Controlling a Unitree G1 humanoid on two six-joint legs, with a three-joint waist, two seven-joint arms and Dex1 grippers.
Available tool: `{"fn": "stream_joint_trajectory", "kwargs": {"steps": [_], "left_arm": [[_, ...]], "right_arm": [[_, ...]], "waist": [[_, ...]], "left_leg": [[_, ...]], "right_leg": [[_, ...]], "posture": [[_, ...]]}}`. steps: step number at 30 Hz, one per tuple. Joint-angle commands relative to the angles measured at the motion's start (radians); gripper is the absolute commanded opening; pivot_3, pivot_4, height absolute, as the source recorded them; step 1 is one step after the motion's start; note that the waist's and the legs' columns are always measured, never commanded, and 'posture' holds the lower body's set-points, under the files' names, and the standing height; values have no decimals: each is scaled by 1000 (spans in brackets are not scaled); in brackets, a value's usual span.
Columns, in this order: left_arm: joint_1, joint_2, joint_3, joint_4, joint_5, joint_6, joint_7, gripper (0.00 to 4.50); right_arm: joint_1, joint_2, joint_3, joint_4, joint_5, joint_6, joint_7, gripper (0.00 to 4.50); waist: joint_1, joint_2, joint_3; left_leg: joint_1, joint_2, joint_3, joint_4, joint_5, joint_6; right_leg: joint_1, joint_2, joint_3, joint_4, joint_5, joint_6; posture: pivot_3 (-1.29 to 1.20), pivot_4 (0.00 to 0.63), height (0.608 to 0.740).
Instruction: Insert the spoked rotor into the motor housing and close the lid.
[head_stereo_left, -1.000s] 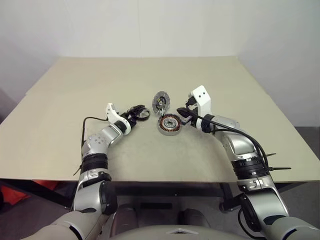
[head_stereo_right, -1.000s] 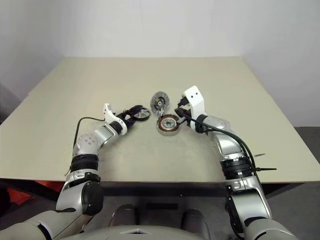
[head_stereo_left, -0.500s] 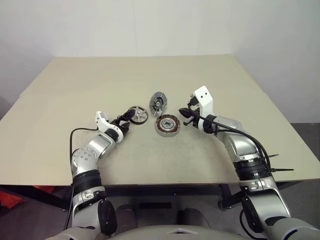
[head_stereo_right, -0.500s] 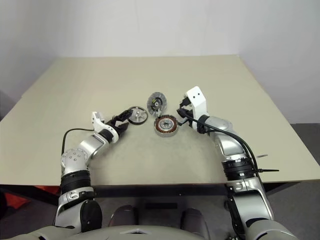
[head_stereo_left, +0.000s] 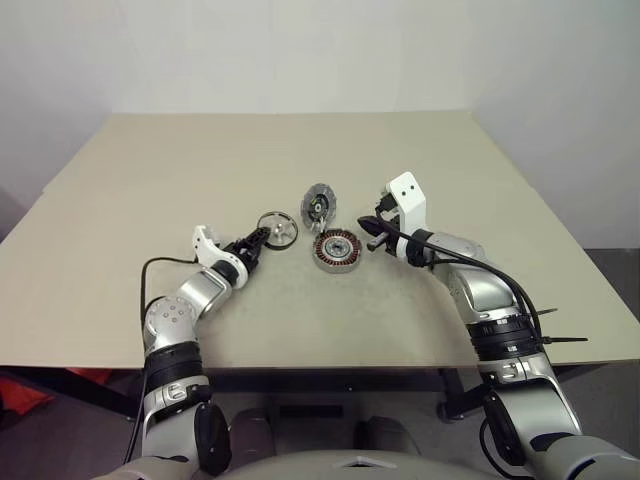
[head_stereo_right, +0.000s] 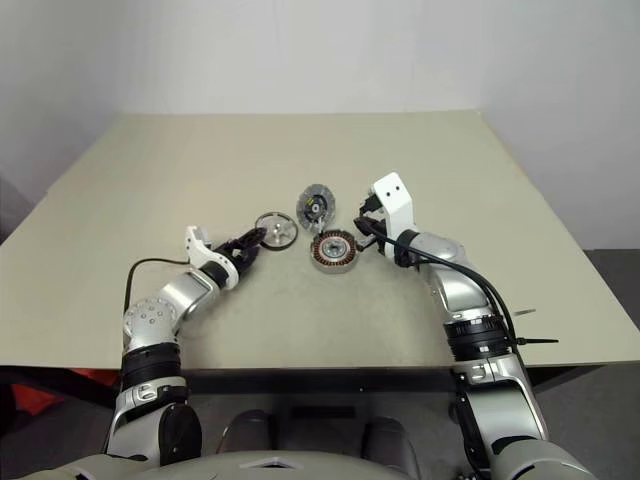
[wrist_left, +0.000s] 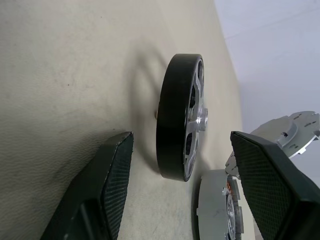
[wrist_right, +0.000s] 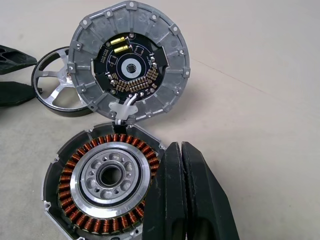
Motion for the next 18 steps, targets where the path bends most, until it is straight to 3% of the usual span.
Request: {"fn": "stream_joint_trajectory", "kwargs": {"steps": [1, 2, 9, 18], "left_arm": [[20, 3, -19, 30, 14, 4, -4, 3285], [20, 4, -20, 32, 14, 2, -8, 3285], [25, 10, -34, 38, 22, -7, -36, 1075], [40, 13, -66, -1, 24, -23, -89, 1075]], "right_arm": [[-17, -7, -32, -38, 18, -10, -6, 0], [-17, -7, -32, -38, 17, -11, -5, 0], [-19, -5, -29, -36, 16, -12, -6, 0], [-19, -3, -24, -32, 12, -17, -6, 0]], "waist": [[1, 0, 0], [2, 0, 0], [8, 0, 0], [17, 1, -1]], "left_leg": [[0, 0, 0, 0, 0, 0], [0, 0, 0, 0, 0, 0], [-1, 0, 0, 0, 0, 0], [0, 0, 0, 0, 0, 0]], "right_leg": [[0, 0, 0, 0, 0, 0], [0, 0, 0, 0, 0, 0], [0, 0, 0, 0, 0, 0], [0, 0, 0, 0, 0, 0]], "posture": [[0, 0, 740], [0, 0, 740], [0, 0, 740], [0, 0, 740]]}}
